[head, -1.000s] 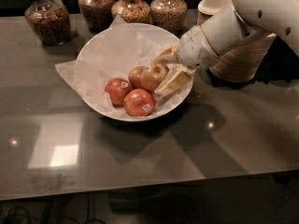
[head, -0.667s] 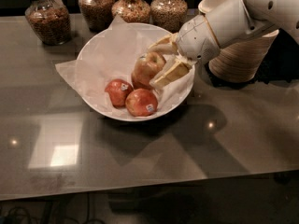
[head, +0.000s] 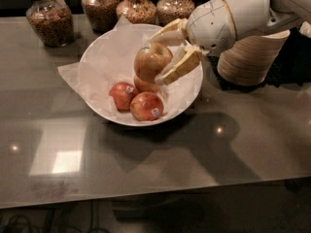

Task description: Pick apple from white bowl

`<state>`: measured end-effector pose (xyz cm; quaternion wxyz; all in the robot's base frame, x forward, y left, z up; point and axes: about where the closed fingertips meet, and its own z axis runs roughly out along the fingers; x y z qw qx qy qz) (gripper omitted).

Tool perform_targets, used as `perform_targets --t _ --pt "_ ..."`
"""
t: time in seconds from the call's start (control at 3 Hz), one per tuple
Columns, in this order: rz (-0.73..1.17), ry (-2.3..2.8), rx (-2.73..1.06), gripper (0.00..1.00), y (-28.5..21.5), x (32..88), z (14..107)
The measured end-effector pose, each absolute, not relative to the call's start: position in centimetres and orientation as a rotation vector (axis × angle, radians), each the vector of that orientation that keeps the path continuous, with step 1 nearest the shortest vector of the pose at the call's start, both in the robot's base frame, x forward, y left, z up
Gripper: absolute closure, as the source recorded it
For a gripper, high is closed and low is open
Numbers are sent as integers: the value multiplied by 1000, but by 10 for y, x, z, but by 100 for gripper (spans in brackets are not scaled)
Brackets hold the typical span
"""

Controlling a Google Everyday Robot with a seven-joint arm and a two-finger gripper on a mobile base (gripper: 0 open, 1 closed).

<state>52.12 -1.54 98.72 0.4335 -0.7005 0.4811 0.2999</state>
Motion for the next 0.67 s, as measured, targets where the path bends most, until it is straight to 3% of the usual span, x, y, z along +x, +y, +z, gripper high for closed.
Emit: perform_targets --t 0.67 --pt "763 1136 -1721 100 -15 507 1011"
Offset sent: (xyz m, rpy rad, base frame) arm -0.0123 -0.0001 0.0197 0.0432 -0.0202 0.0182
